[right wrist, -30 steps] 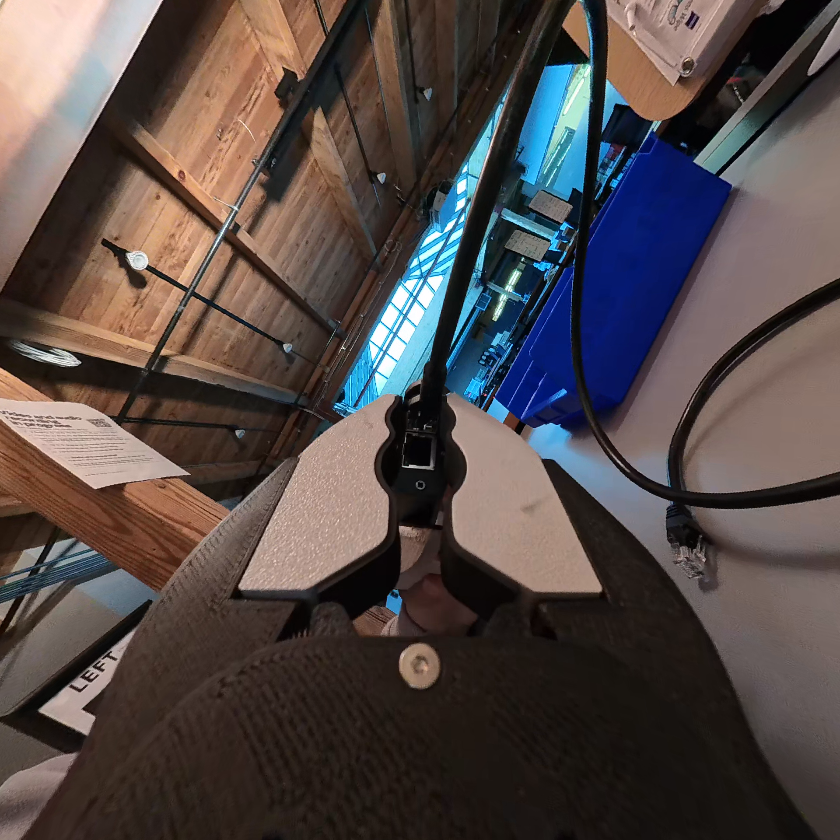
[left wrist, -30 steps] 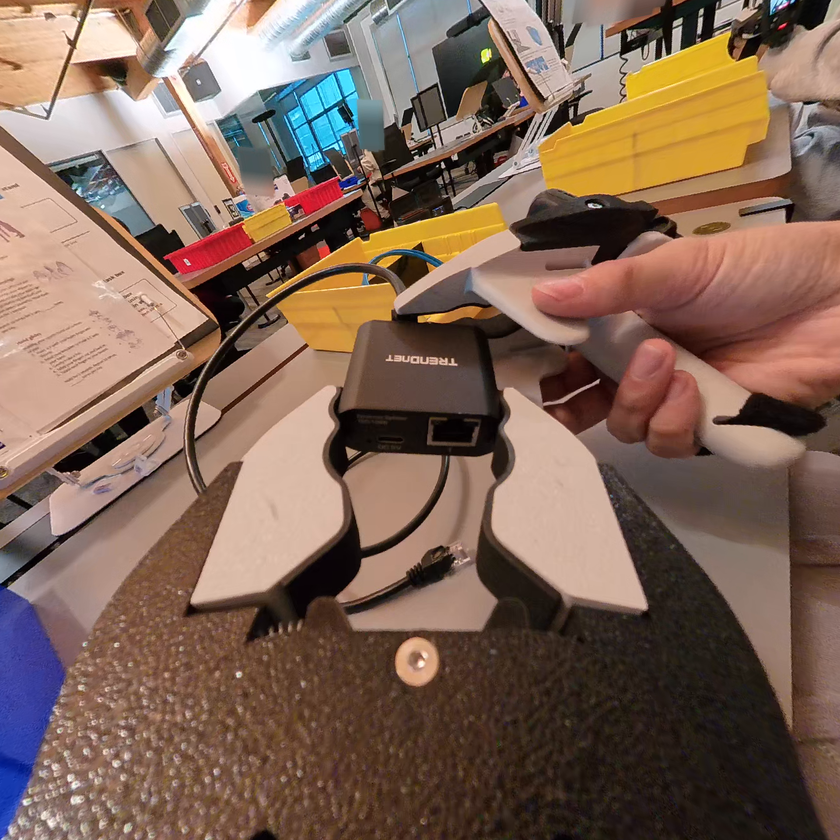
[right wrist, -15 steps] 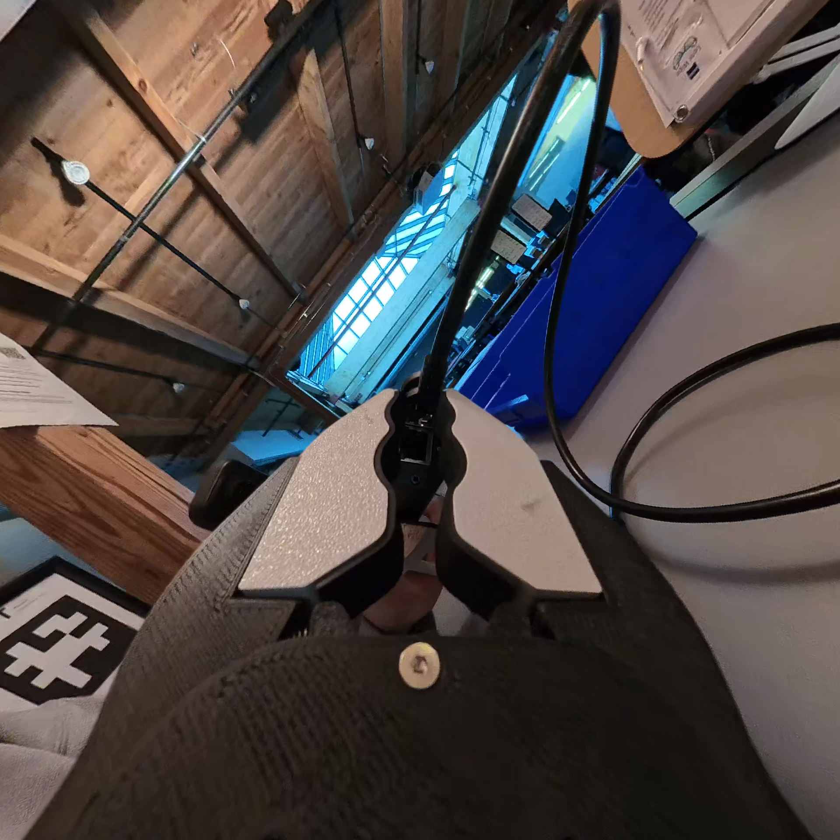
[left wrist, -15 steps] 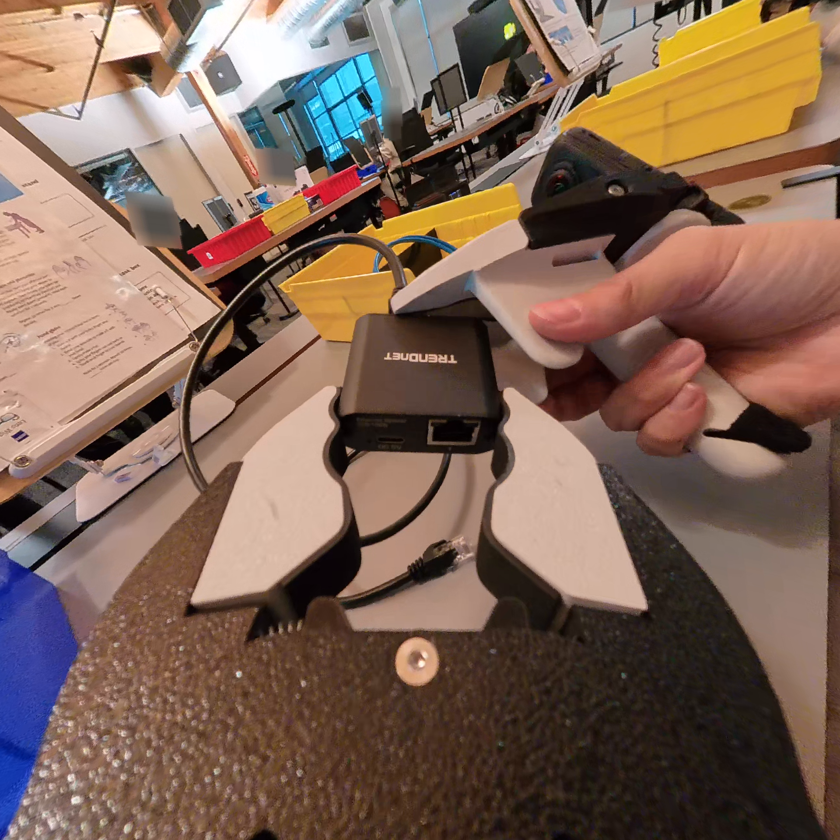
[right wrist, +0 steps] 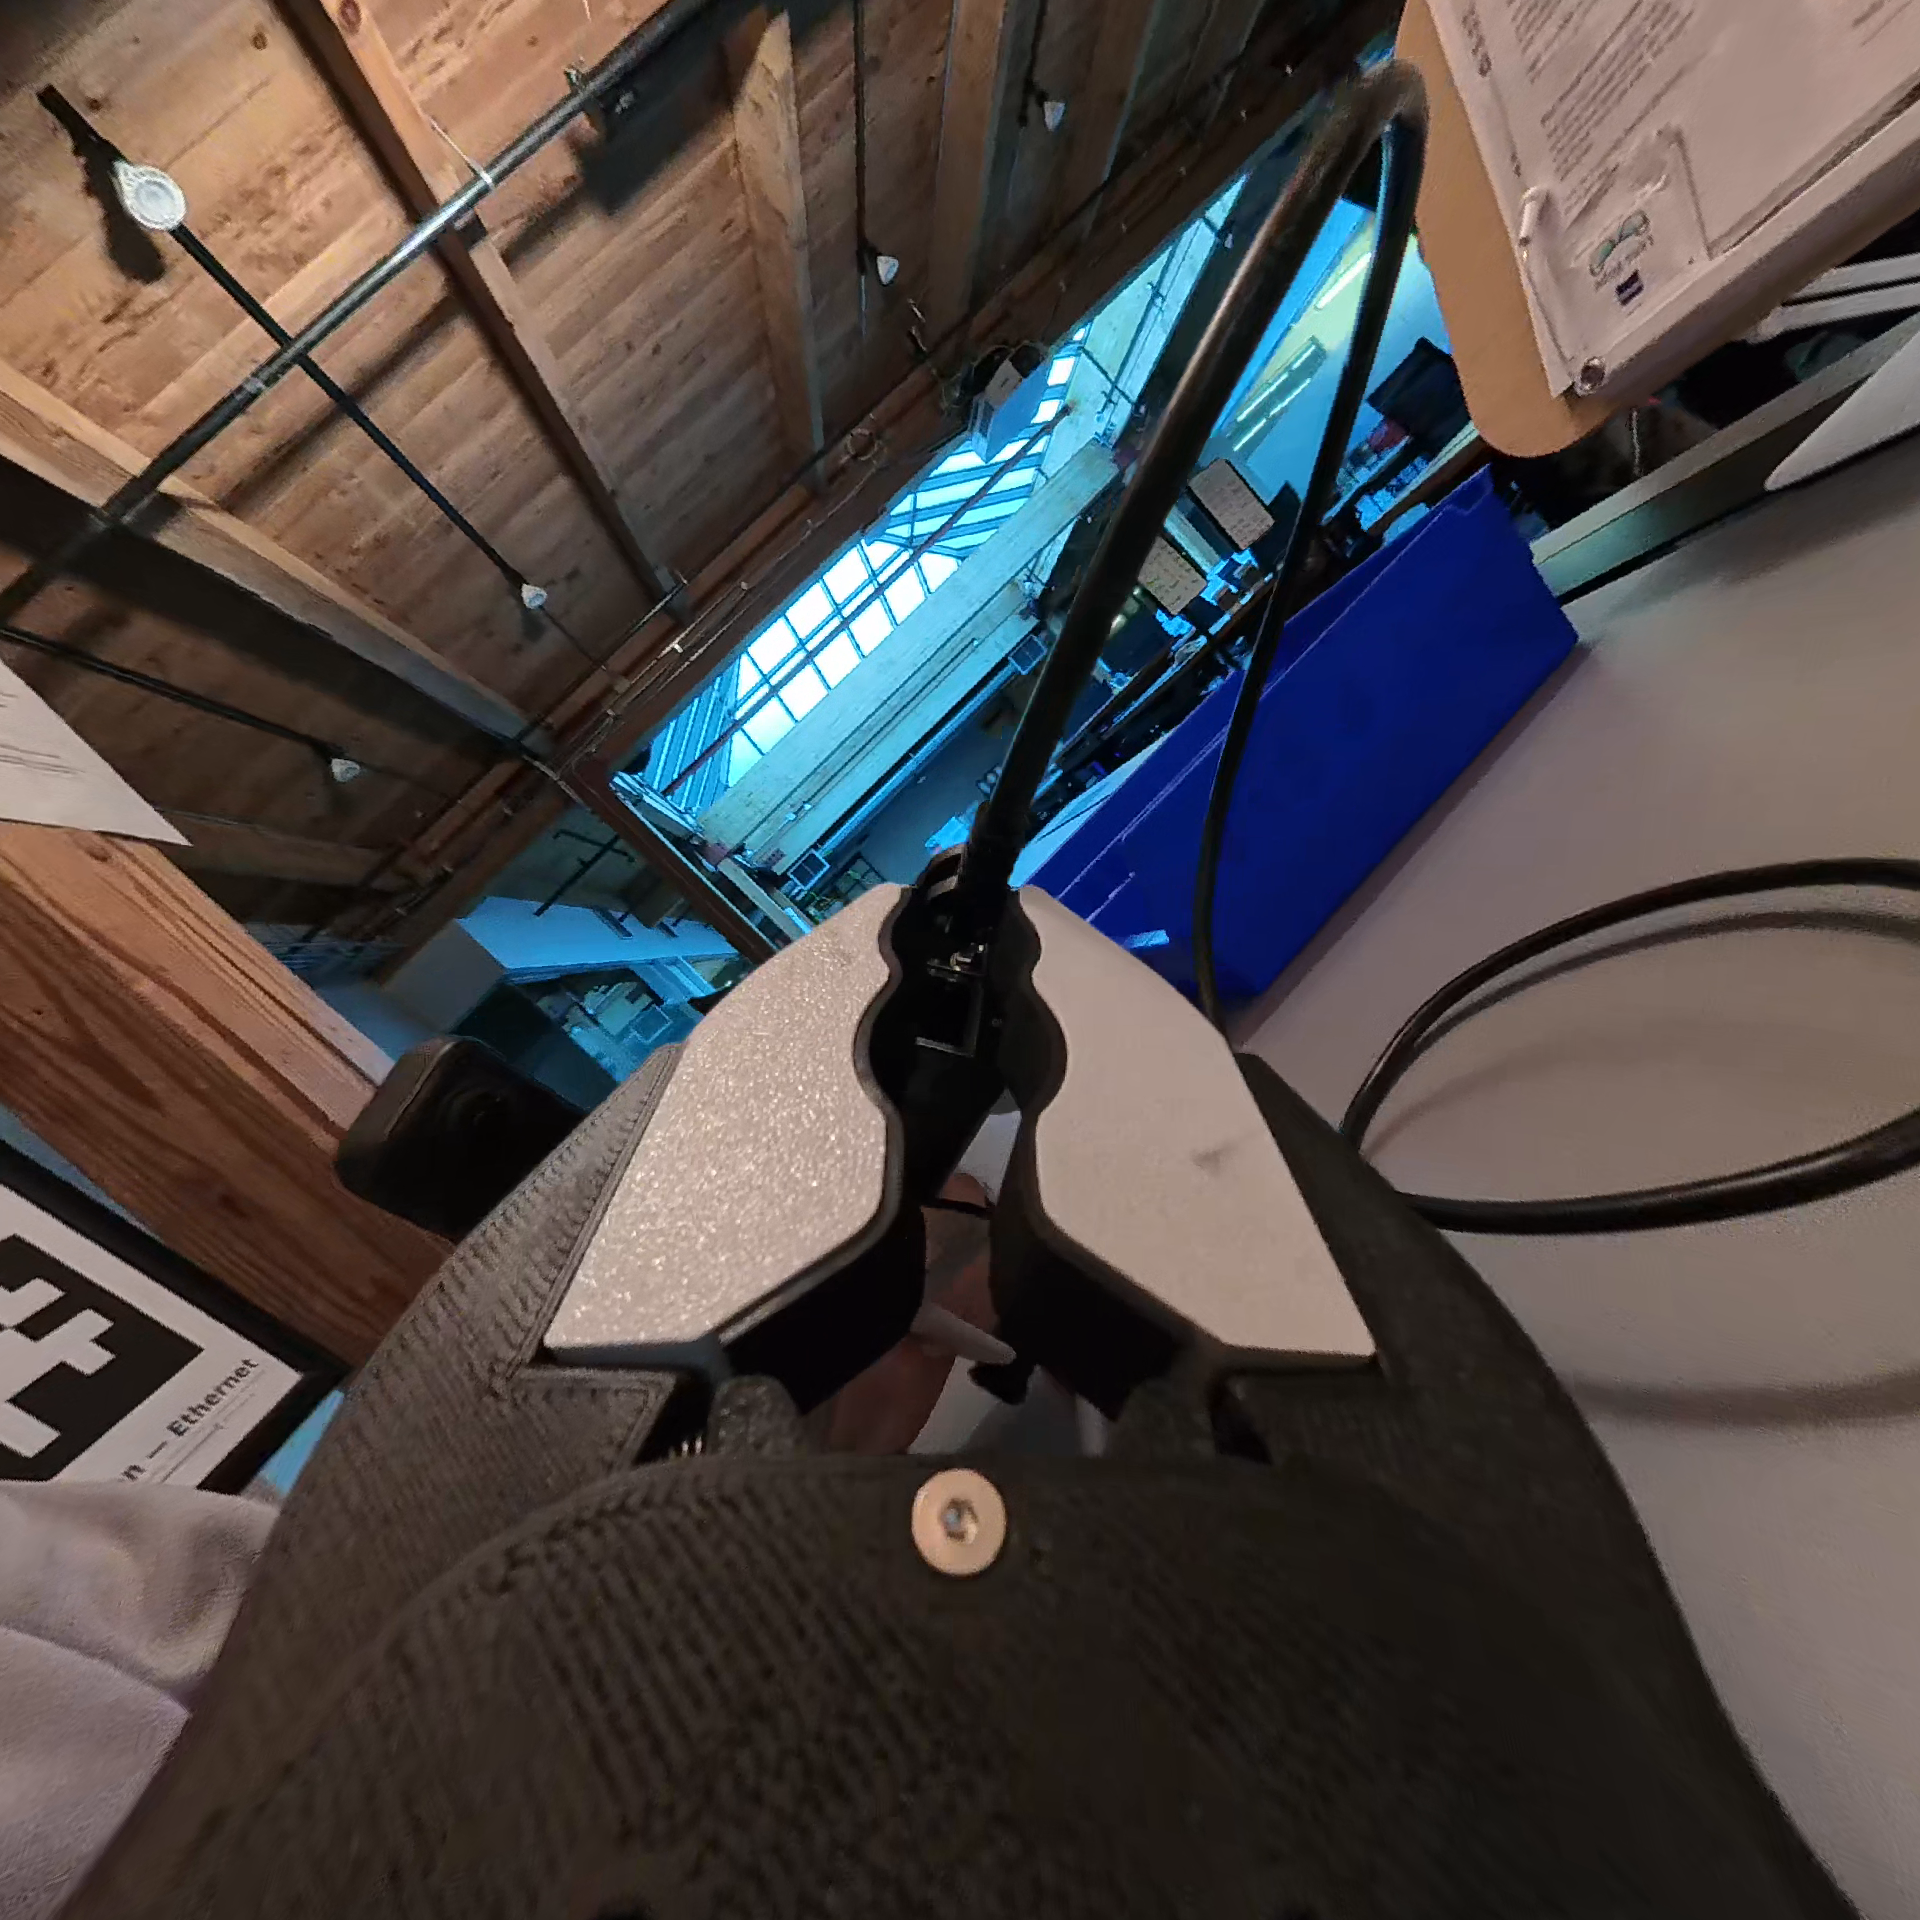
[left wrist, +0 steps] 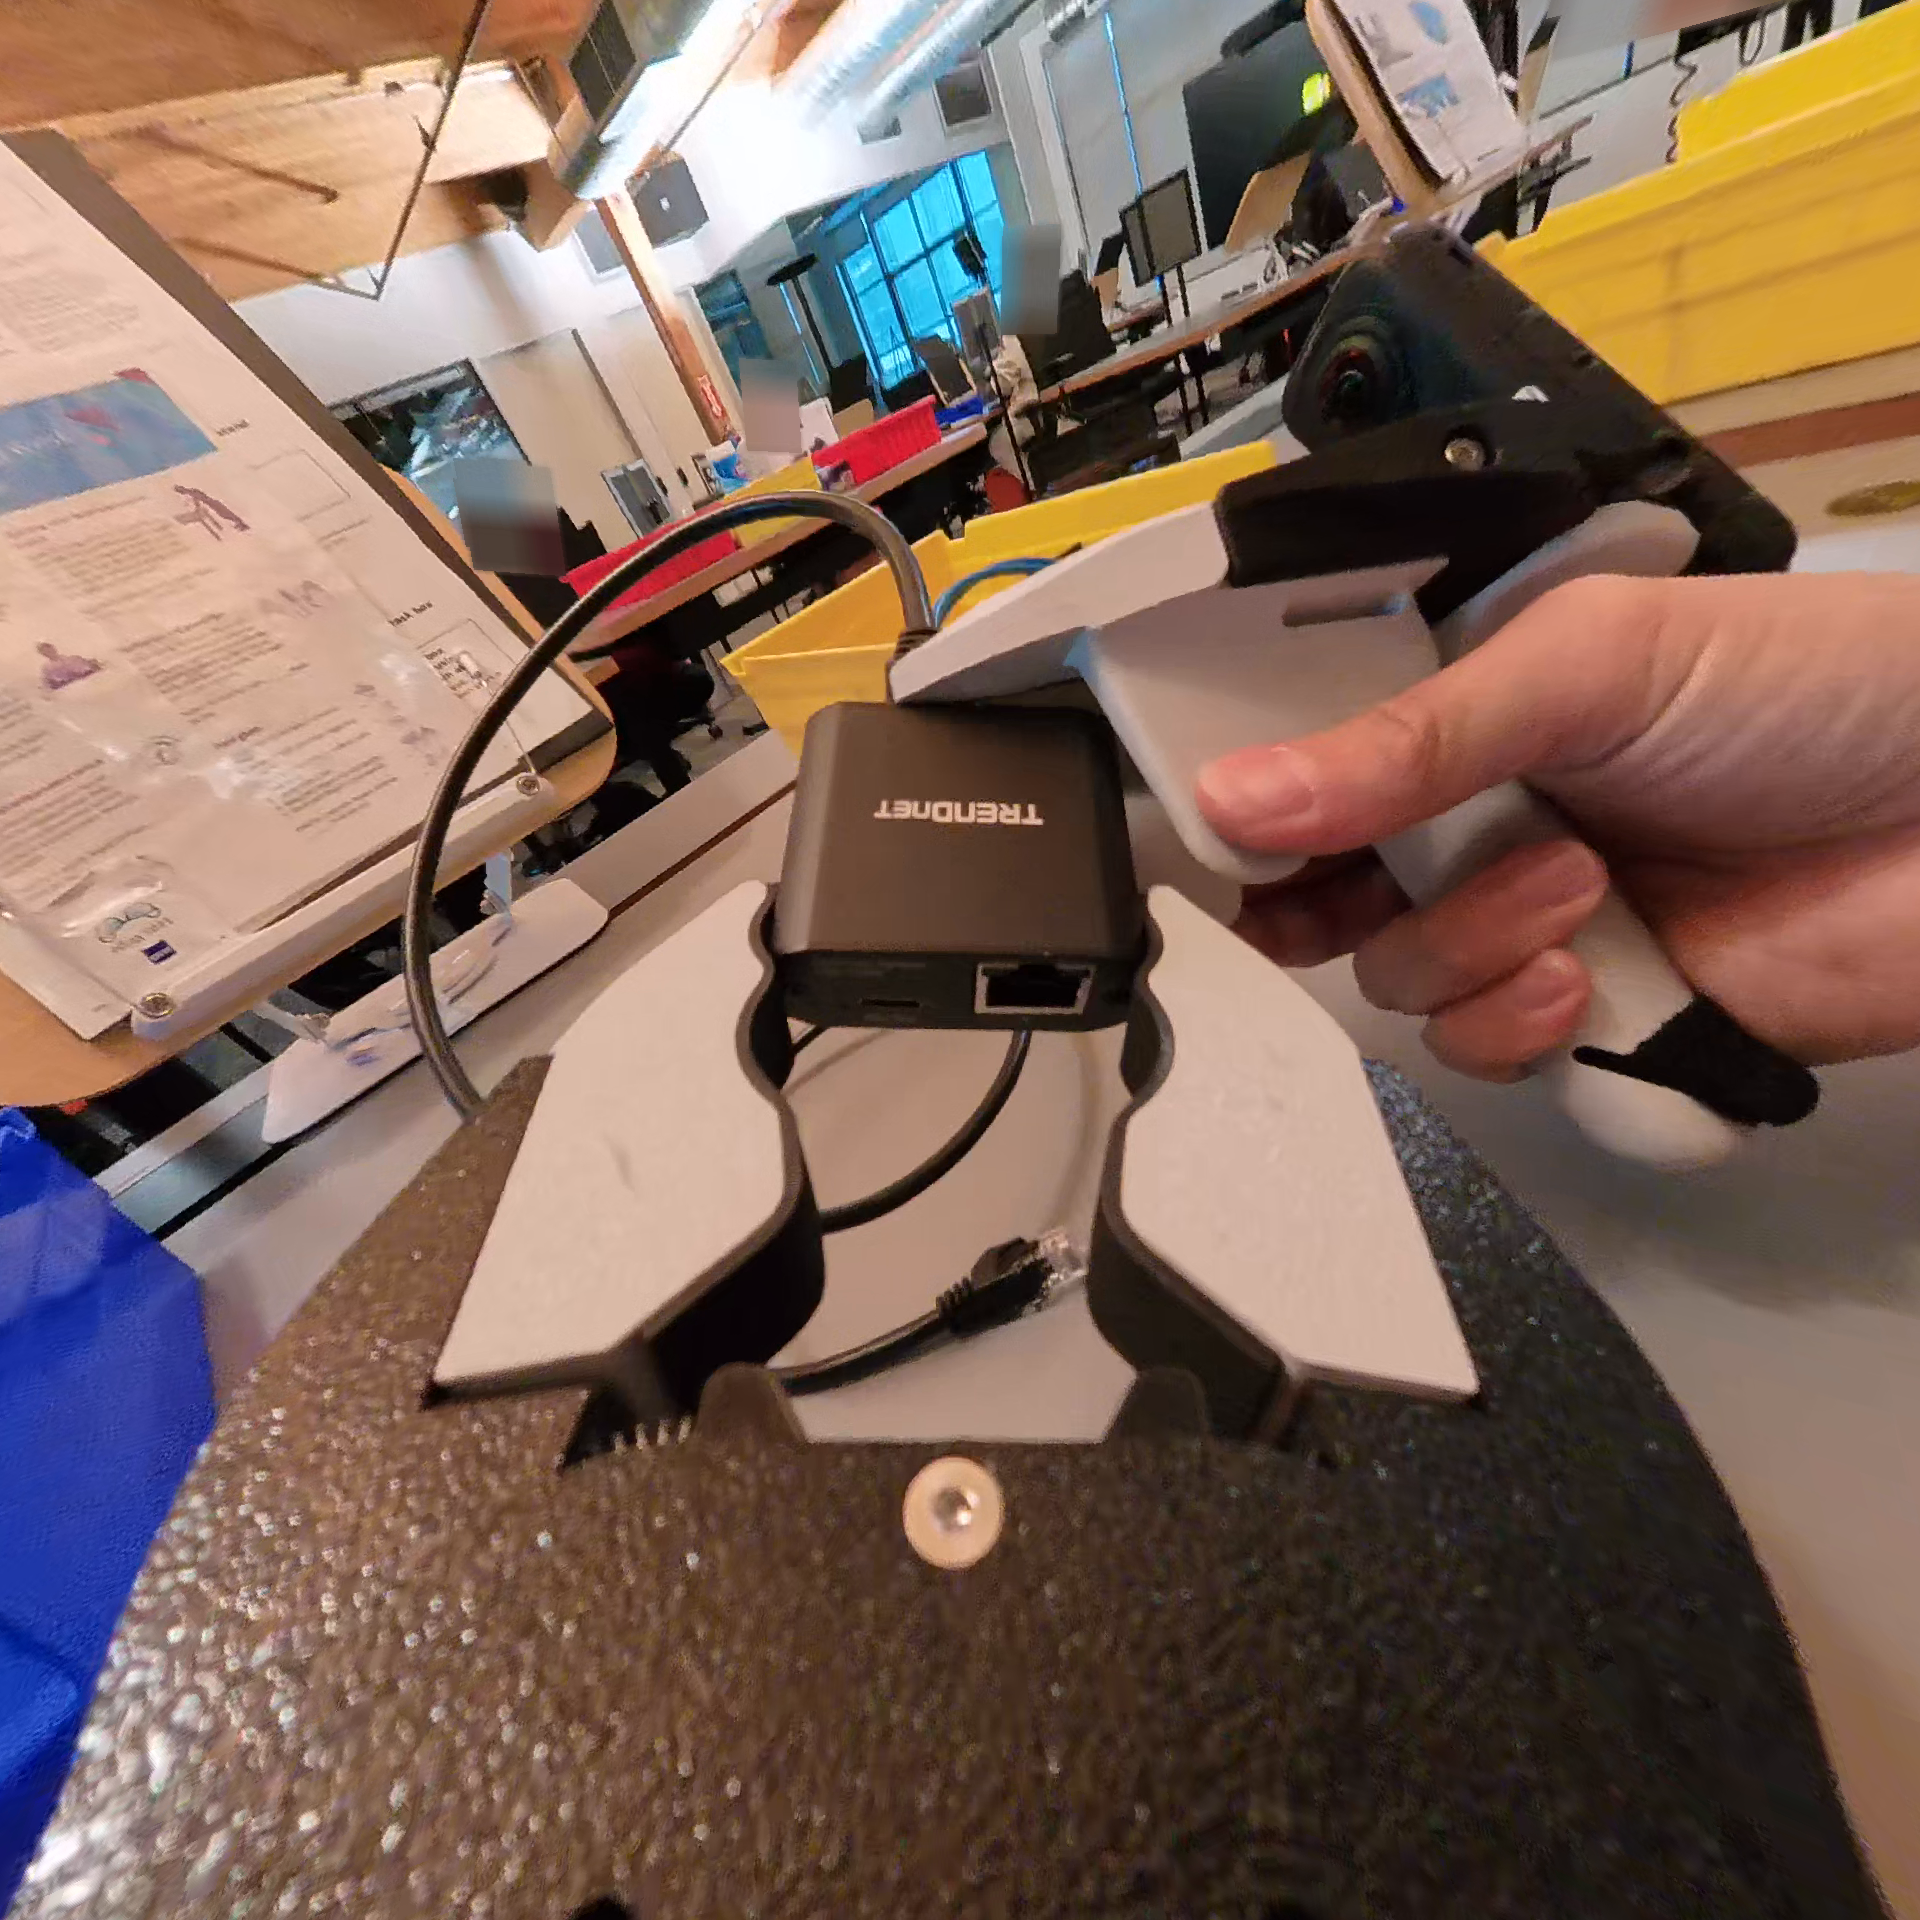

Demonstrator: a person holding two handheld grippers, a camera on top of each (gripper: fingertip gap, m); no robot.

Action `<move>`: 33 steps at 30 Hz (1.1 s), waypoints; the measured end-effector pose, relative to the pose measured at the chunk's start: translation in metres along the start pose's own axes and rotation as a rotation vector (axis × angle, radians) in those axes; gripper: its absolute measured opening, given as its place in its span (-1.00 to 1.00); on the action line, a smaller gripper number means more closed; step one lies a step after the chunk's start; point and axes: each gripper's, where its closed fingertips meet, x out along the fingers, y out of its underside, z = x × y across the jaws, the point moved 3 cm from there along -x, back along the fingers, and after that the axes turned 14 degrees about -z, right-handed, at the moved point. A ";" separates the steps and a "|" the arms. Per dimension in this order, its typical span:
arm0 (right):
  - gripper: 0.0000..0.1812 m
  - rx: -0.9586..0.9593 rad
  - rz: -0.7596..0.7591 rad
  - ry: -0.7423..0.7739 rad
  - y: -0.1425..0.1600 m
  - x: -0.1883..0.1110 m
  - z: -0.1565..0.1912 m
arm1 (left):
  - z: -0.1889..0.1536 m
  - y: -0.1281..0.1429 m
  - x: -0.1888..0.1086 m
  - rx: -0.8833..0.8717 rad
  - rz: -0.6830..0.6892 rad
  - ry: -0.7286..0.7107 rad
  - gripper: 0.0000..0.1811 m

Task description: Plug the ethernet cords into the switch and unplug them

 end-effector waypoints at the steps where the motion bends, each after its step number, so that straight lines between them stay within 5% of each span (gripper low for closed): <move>1: -0.84 -0.004 0.005 -0.008 0.000 0.000 0.001 | 0.000 -0.001 0.000 -0.012 -0.008 -0.005 -0.33; 4: -0.84 -0.030 0.001 0.006 -0.002 0.000 -0.001 | -0.003 -0.001 0.003 -0.131 -0.014 -0.003 -0.33; 8: -0.85 -0.027 0.001 -0.011 -0.004 0.001 0.001 | -0.003 -0.003 0.004 -0.016 0.025 -0.051 -0.32; 12: -0.85 -0.091 0.011 -0.017 -0.006 0.002 0.005 | -0.003 -0.005 0.004 -0.112 -0.034 -0.034 -0.33; 16: -0.84 -0.060 0.013 -0.044 -0.005 0.003 0.006 | -0.002 -0.005 0.002 0.089 0.000 -0.098 -0.32; 21: -0.84 -0.101 0.019 -0.017 -0.005 0.002 0.004 | -0.005 -0.001 0.004 -0.126 -0.031 -0.087 -0.33; 33: -0.84 -0.096 -0.012 -0.088 -0.008 0.004 0.010 | -0.003 -0.015 -0.001 -0.010 -0.054 -0.053 -0.33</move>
